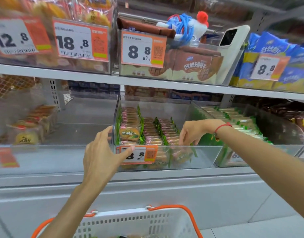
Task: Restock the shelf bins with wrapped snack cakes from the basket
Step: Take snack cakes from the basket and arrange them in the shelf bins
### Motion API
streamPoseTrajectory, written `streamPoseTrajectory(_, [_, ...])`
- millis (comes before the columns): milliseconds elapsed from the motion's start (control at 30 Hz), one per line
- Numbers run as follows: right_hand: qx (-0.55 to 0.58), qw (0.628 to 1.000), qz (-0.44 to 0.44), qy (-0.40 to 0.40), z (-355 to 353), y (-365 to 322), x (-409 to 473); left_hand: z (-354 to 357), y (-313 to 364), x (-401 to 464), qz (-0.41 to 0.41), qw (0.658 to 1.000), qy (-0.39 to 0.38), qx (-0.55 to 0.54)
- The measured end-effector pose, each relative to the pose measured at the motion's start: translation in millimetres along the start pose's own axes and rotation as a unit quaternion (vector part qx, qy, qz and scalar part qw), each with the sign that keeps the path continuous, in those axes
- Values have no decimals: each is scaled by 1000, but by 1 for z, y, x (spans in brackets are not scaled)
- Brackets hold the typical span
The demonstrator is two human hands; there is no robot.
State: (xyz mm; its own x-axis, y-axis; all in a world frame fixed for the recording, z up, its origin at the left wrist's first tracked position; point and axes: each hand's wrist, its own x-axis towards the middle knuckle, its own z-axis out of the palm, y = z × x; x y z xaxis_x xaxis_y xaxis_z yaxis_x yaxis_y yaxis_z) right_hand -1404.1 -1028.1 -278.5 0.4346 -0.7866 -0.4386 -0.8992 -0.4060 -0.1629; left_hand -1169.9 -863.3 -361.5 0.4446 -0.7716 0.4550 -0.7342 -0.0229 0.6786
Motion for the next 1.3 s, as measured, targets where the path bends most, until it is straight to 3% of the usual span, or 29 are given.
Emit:
streamPoseTrajectory(100, [58, 997, 52, -12, -6, 11, -6, 1, -1, -1, -2, 1000, 4, 1])
streamPoseTrajectory(233, [35, 993, 107, -38, 2, 14, -3, 1, 0, -3, 2, 1000, 8, -5])
streamPoseTrajectory(567, [37, 996, 77, -9, 14, 1, -1, 1, 2, -3, -7, 1000, 0, -4])
streamPoseTrajectory(733, [18, 993, 19, 116, 11, -2, -22, 2, 2, -2, -5, 1000, -13, -9])
streamPoseTrajectory(867, [69, 957, -98, 262, 27, -26, -56, -7, 3, -15, 68, 995, 54, -43])
streamPoseTrajectory(967, [82, 949, -159, 262, 67, -50, -72, -17, 0, -43, 93, 989, 87, -71])
streamPoseTrajectory(1067, [42, 965, -195, 171, 128, -67, -63, -15, -30, -72, 14, 997, -19, -79])
streamPoseTrajectory(1133, [18, 980, -179, 84, 169, -75, -50, -9, -62, -89, -29, 992, -116, -26])
streamPoseTrajectory(1233, [-5, 987, -157, -20, 232, -86, -26, 3, -117, -118, -71, 955, -278, 72])
streamPoseTrajectory(1300, [-22, 987, -144, -63, 271, -92, -10, 9, -148, -138, -86, 928, -344, 115])
